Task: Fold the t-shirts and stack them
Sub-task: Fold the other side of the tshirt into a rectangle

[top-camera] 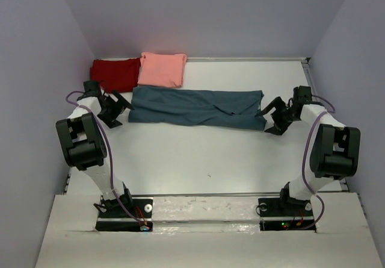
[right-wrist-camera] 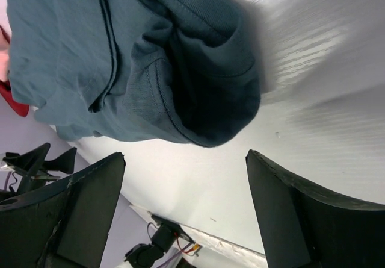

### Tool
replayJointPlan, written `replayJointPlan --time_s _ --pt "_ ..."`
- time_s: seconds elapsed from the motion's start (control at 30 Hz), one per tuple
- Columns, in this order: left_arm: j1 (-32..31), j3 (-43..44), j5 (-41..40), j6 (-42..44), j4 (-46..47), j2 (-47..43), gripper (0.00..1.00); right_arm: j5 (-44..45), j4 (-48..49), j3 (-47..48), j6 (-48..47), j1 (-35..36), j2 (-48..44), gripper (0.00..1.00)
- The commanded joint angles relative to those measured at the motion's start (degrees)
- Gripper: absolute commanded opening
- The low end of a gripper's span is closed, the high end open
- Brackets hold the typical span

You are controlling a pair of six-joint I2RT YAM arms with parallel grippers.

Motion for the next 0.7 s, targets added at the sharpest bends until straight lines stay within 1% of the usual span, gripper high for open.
replayJointPlan --time_s 0.0,0.13,0.2,0.3,0.33,0.43,0.53,0.67 --pt "0.08 3.16 0.9 0.96 -0.33 0.7 0.99 4.21 -1.12 2.01 -4.54 -1.93 -4.83 0.87" --pt "0.08 3.51 1.07 0.96 0.9 2.2 0.99 6.51 -0.95 3.16 -10.61 -1.93 -6.67 0.89" --pt "0.08 3.6 1.33 1.05 1.95 2.99 0.99 6.43 1.32 1.84 -11.14 -1.93 -7.55 0.89" --pt "0.08 3.34 2.21 0.61 3.1 3.78 0.98 5.02 3.79 -0.53 -10.62 -1.93 -6.94 0.86" --pt "0.08 3.34 2.39 0.52 3.28 3.87 0.98 4.41 4.58 -1.23 -9.84 -1.93 -6.68 0.83" --pt "0.08 3.77 2.48 0.6 3.28 4.22 0.98 0.99 9.05 -4.92 -8.34 -1.93 -6.33 0.78" --pt "0.08 4.13 2.39 0.87 3.02 4.57 0.98 -0.43 13.28 -8.09 -8.33 -1.93 -6.15 0.77" --pt "0.08 4.74 2.66 0.87 2.93 5.01 0.97 -4.72 18.99 -10.99 -8.95 -1.93 -4.93 0.74"
